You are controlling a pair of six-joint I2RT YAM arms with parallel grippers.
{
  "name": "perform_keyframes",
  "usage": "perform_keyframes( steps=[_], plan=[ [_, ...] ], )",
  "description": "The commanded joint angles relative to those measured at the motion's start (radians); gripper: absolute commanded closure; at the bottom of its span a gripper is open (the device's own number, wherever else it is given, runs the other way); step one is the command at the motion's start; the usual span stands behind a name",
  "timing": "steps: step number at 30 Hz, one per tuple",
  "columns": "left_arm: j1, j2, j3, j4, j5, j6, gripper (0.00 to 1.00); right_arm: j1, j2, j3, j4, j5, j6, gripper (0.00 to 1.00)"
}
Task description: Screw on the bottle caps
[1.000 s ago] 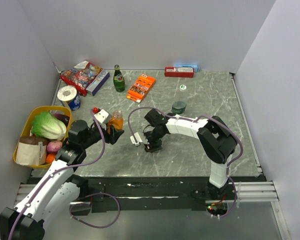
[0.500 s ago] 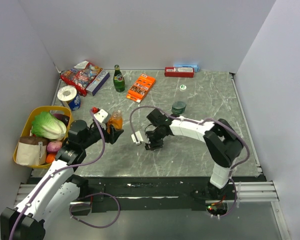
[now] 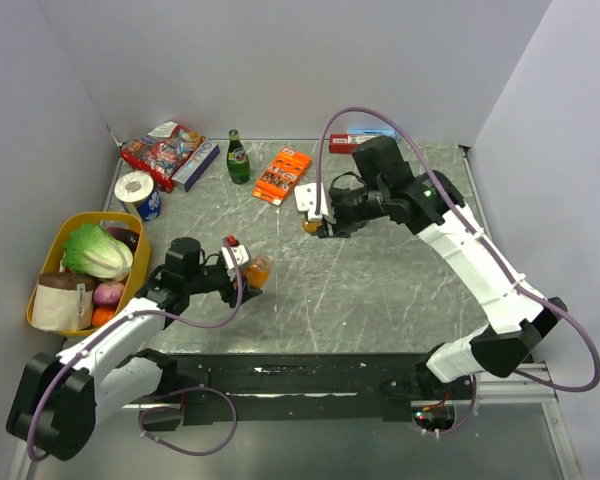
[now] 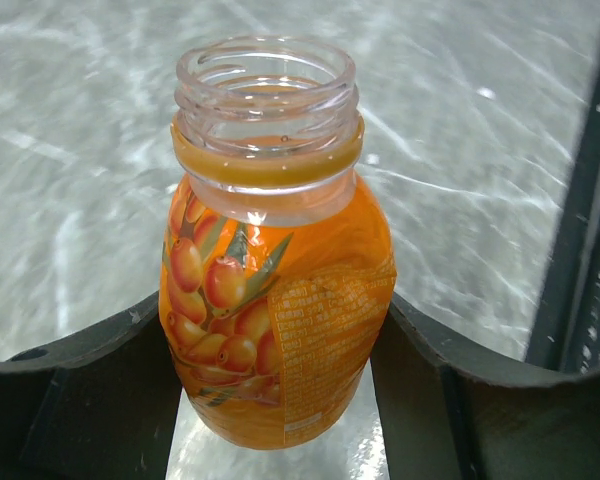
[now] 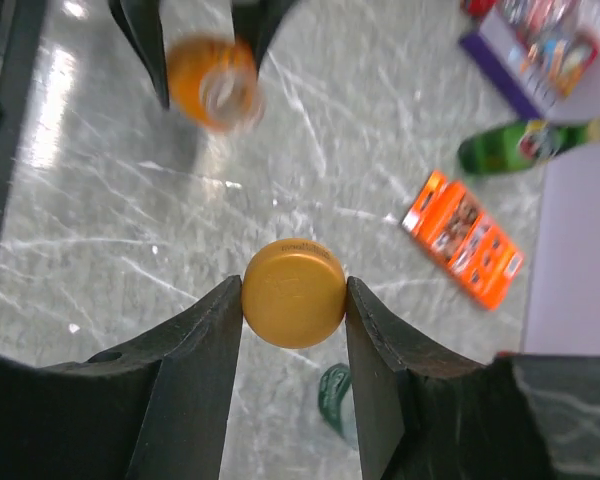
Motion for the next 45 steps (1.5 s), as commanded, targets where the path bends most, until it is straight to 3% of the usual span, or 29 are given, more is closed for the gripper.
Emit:
perform_keyframes(
  steps=[1, 8, 21, 45],
  plan=[
    [-0.052, 0.028, 0.072, 0.042, 0.145, 0.115, 0.99, 0.055, 0.062, 0.151, -0.258, -0.039, -0.061, 0.60],
    [-0.070, -0.029, 0.060, 0.138, 0.112, -0.015, 0.99, 0.106, 0.104, 0.183, -0.249, -0.041, -0.078, 0.60],
    [-0.133, -0.047, -0.006, 0.343, 0.046, -0.083, 0.99, 0.188, 0.188, 0.232, -0.186, -0.024, -0.090, 0.59],
    [-0.161, -0.078, -0.040, 0.381, 0.031, 0.060, 0.99, 0.221, 0.262, 0.272, -0.231, 0.016, -0.177, 0.57]
  ],
)
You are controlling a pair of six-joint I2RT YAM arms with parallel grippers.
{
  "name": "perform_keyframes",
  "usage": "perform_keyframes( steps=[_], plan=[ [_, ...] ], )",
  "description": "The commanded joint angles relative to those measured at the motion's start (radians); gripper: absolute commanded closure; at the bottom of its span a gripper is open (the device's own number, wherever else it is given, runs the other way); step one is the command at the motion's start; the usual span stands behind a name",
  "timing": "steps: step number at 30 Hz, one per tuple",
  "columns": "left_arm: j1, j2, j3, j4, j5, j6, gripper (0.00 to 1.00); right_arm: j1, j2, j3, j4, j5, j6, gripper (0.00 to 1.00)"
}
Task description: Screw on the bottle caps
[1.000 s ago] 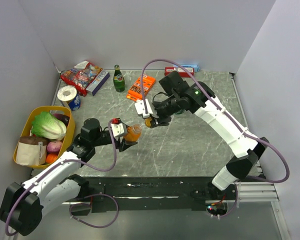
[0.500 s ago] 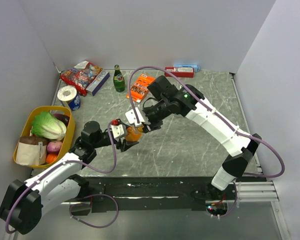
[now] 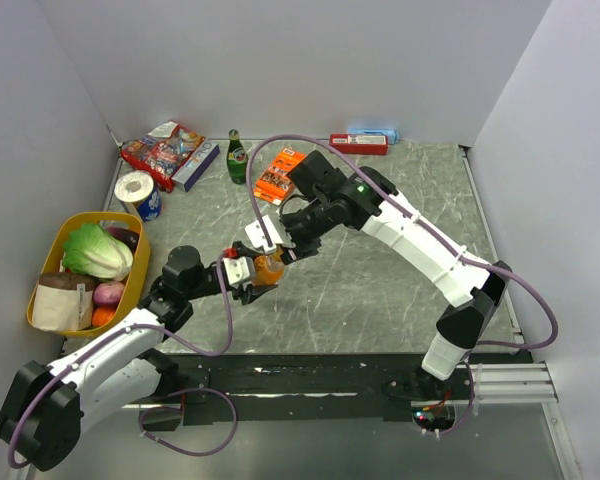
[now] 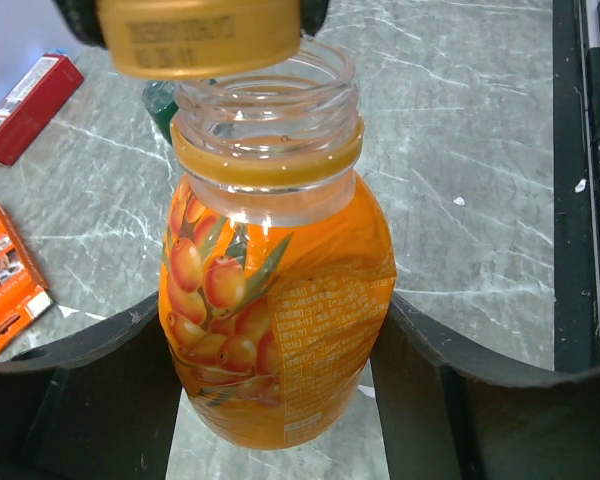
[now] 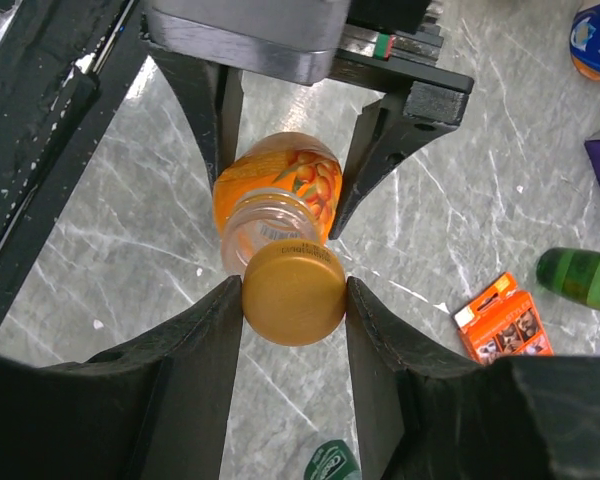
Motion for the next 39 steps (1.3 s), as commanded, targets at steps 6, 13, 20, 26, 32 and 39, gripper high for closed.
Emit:
perform_keyframes(
  steps=[6, 13, 20, 26, 32, 39],
  plan=[
    [-0.013, 0.001, 0.001, 0.119, -0.050, -0.041, 0.99, 0.028, 0.020, 0.062, -0.102, -0.008, -0.110, 0.57],
    [-0.012, 0.017, -0.004, 0.148, -0.061, -0.098, 0.99, 0.028, 0.024, 0.062, -0.123, 0.014, -0.121, 0.58],
    [-0.012, 0.021, 0.008, 0.130, -0.049, -0.023, 0.99, 0.031, 0.034, 0.056, -0.074, 0.038, -0.076, 0.58],
    [-0.012, 0.024, 0.015, 0.116, -0.023, 0.000, 0.99, 0.031, 0.040, 0.060, -0.017, 0.078, -0.044, 0.58],
    [-0.013, 0.024, 0.018, 0.118, -0.019, 0.002, 0.99, 0.033, 0.054, 0.079, -0.056, 0.072, -0.073, 0.58],
    [-0.013, 0.038, 0.019, 0.121, -0.023, 0.019, 0.99, 0.033, 0.083, 0.129, -0.152, 0.026, -0.121, 0.57]
  ],
)
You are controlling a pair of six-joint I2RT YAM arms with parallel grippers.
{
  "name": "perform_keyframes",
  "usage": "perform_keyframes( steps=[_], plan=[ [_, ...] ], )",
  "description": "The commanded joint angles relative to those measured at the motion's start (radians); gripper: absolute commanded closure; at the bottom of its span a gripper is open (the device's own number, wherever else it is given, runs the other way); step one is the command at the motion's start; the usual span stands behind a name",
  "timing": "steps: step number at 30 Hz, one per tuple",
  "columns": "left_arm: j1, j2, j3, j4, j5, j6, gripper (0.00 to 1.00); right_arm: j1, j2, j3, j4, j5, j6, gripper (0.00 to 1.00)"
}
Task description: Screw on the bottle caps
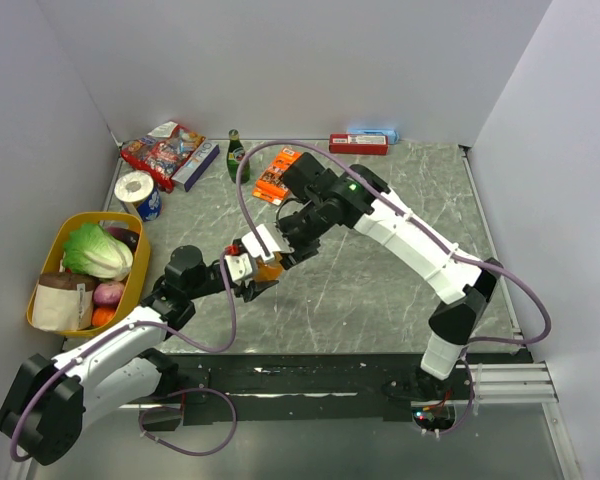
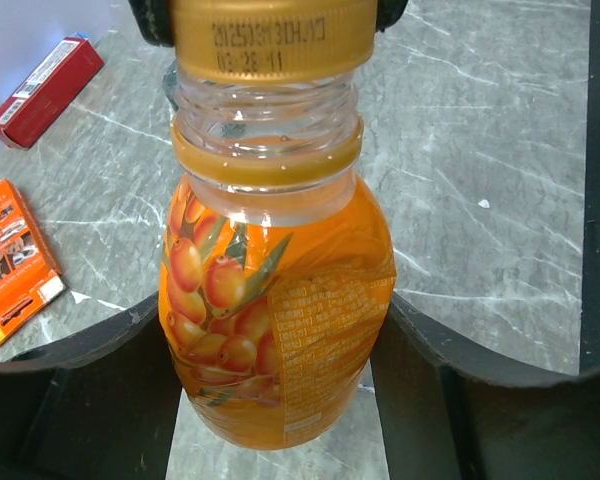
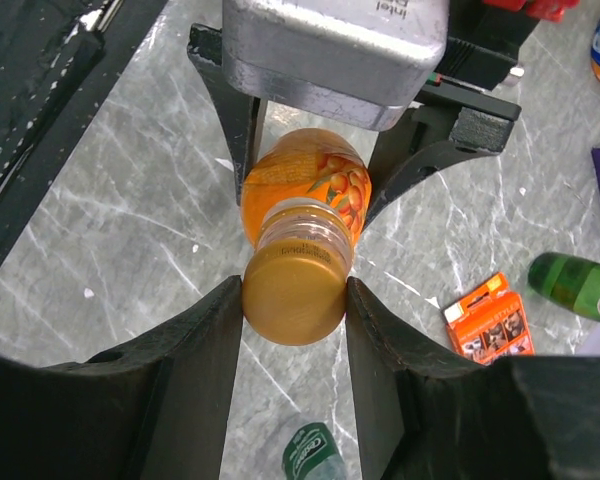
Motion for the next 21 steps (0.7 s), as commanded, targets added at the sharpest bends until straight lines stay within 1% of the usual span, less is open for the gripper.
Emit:
perform_keyframes(
  steps=[1, 10, 13, 14, 17, 18, 21],
  plan=[
    [-0.003, 0.006, 0.024, 0.075, 0.039, 0.036, 0.99, 0.006, 0.043, 0.071, -0.073, -0.028, -0.029, 0.57],
    [-0.007, 0.022, 0.036, 0.092, 0.037, 0.031, 0.99, 0.009, 0.056, 0.080, -0.068, -0.018, -0.039, 0.57],
    [-0.005, 0.018, 0.033, 0.107, 0.013, 0.016, 0.99, 0.009, 0.059, 0.079, -0.075, -0.010, -0.038, 0.57],
    [-0.007, 0.016, 0.024, 0.123, 0.002, -0.012, 0.99, 0.009, 0.057, 0.070, -0.064, -0.005, -0.033, 0.57],
    [-0.005, 0.007, 0.001, 0.189, -0.048, -0.076, 0.99, 0.007, 0.060, 0.062, -0.045, -0.007, 0.019, 0.57],
    [-0.007, 0.004, -0.007, 0.233, -0.059, -0.090, 0.99, 0.006, 0.071, 0.067, -0.045, -0.007, 0.054, 0.58],
    [-0.007, -0.004, -0.039, 0.297, -0.107, -0.136, 0.99, -0.002, 0.109, 0.102, -0.071, -0.010, 0.121, 0.58]
  ],
)
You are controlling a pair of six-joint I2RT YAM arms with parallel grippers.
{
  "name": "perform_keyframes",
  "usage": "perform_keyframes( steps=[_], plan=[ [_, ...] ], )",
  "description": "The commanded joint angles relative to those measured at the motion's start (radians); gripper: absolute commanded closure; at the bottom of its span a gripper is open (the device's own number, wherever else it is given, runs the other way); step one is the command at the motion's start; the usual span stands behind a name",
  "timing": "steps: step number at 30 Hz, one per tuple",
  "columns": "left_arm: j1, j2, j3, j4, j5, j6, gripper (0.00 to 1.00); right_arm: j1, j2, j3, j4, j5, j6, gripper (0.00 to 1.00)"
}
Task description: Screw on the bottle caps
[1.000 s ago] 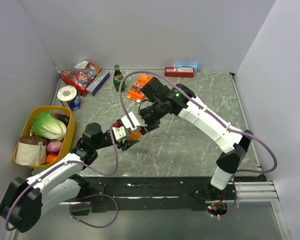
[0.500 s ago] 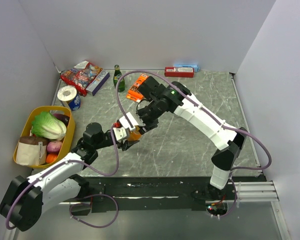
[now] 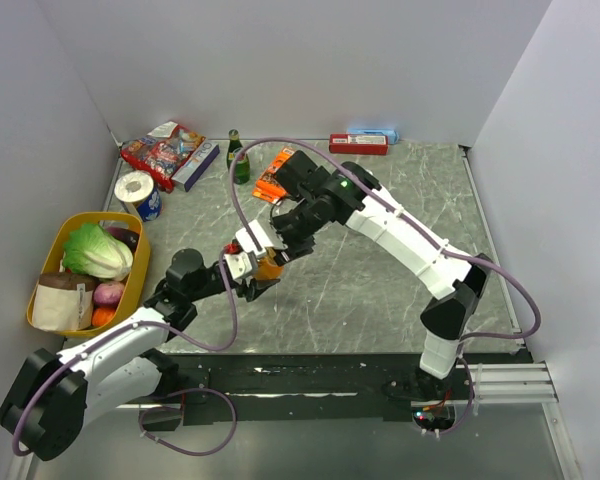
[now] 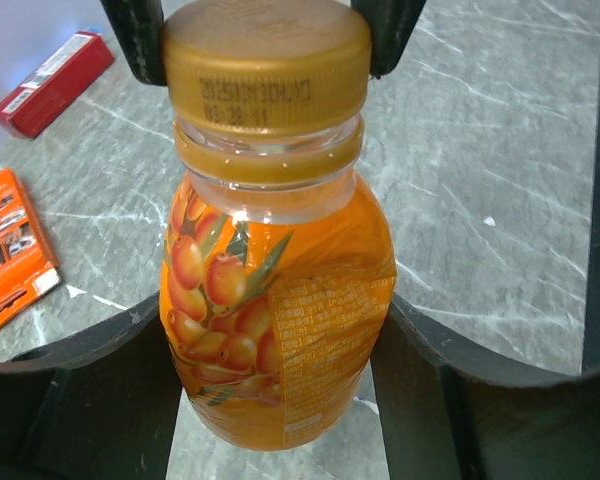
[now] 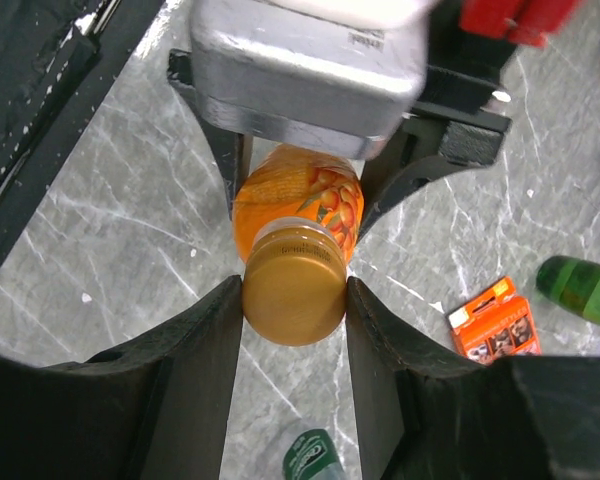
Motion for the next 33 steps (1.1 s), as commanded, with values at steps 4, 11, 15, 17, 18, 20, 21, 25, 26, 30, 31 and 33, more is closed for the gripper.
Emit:
perform_keyframes(
  steps=[4, 11, 15, 17, 18, 20, 21, 25, 26, 30, 31, 33],
  plan=[
    [-0.002, -0.034, -0.050, 0.296, -0.126, -0.106, 0.99, -0.018, 0.105, 0.105, -0.075, 0.004, 0.200, 0.58],
    [-0.005, -0.018, -0.068, 0.376, -0.184, -0.135, 0.99, -0.031, 0.226, 0.292, -0.152, 0.024, 0.401, 0.60],
    [-0.011, 0.001, -0.070, 0.388, -0.251, -0.144, 0.99, -0.029, 0.329, 0.438, -0.198, 0.043, 0.582, 0.63],
    [-0.012, 0.012, -0.068, 0.388, -0.290, -0.145, 0.99, -0.020, 0.350, 0.469, -0.202, 0.076, 0.685, 0.64],
    [-0.014, 0.017, -0.070, 0.390, -0.301, -0.143, 0.99, -0.019, 0.352, 0.468, -0.199, 0.082, 0.719, 0.65],
    [-0.012, 0.020, -0.073, 0.387, -0.328, -0.155, 0.99, -0.020, 0.355, 0.446, -0.187, 0.121, 0.823, 0.65],
    [-0.012, 0.024, -0.073, 0.376, -0.350, -0.161, 0.99, -0.022, 0.358, 0.448, -0.190, 0.134, 0.852, 0.65],
    [-0.011, 0.029, -0.081, 0.347, -0.364, -0.210, 0.99, -0.020, 0.333, 0.428, -0.159, 0.194, 0.903, 0.57],
    [-0.011, 0.029, -0.084, 0.341, -0.364, -0.217, 0.99, -0.022, 0.327, 0.440, -0.159, 0.210, 0.903, 0.48],
    [-0.008, 0.052, -0.081, 0.295, -0.351, -0.223, 0.99, -0.035, 0.235, 0.449, -0.149, 0.253, 0.878, 0.30],
    [-0.006, 0.058, -0.078, 0.281, -0.338, -0.215, 0.99, -0.041, 0.202, 0.404, -0.130, 0.256, 0.872, 0.27],
    [-0.003, 0.067, -0.073, 0.269, -0.322, -0.207, 0.99, -0.057, 0.091, 0.351, -0.115, 0.253, 0.857, 0.23]
  ],
)
